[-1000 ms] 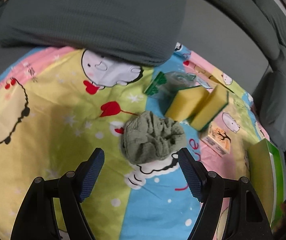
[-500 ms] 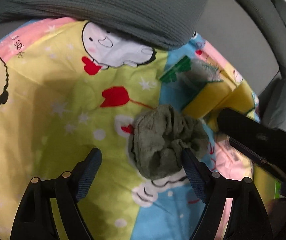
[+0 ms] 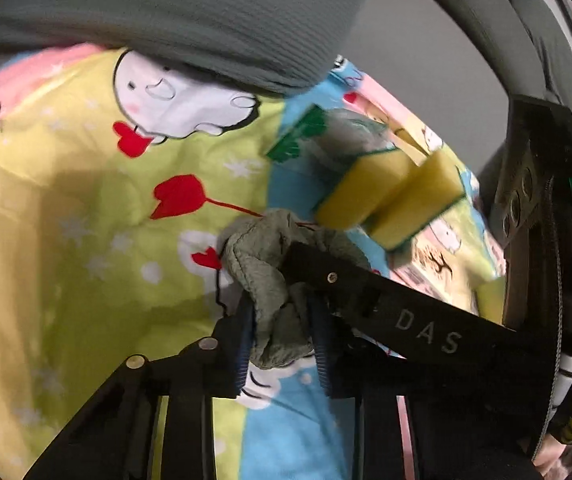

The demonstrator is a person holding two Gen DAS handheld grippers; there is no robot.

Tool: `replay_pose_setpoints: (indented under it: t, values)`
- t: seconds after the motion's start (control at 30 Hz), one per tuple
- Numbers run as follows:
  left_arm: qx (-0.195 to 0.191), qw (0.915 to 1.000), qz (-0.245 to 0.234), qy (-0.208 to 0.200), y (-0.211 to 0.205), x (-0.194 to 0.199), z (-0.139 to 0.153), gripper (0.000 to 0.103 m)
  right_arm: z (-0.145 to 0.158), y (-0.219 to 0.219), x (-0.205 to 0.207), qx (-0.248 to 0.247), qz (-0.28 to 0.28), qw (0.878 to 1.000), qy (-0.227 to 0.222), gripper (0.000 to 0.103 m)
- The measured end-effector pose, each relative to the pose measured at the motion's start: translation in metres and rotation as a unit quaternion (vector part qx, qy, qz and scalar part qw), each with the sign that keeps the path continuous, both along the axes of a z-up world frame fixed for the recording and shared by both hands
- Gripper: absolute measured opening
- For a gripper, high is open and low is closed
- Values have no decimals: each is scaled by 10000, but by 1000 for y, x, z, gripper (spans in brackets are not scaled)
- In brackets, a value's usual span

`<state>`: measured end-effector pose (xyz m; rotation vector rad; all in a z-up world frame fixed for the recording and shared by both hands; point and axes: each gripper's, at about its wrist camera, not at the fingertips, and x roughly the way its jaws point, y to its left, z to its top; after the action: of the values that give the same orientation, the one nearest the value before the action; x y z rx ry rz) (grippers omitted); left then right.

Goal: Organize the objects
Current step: 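Move the left gripper to the grey-green knitted cloth and grasp it, then carry the knitted cloth with the left gripper over the white box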

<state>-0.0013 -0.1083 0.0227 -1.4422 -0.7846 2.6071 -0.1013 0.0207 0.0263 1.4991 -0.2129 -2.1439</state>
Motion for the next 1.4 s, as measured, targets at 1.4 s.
replay_pose_setpoints:
  t: [1.4]
  values:
    - [-567,9400,-2228,2520,228,72,131,25,119,244,135,-770,-2464,9471,1906,19]
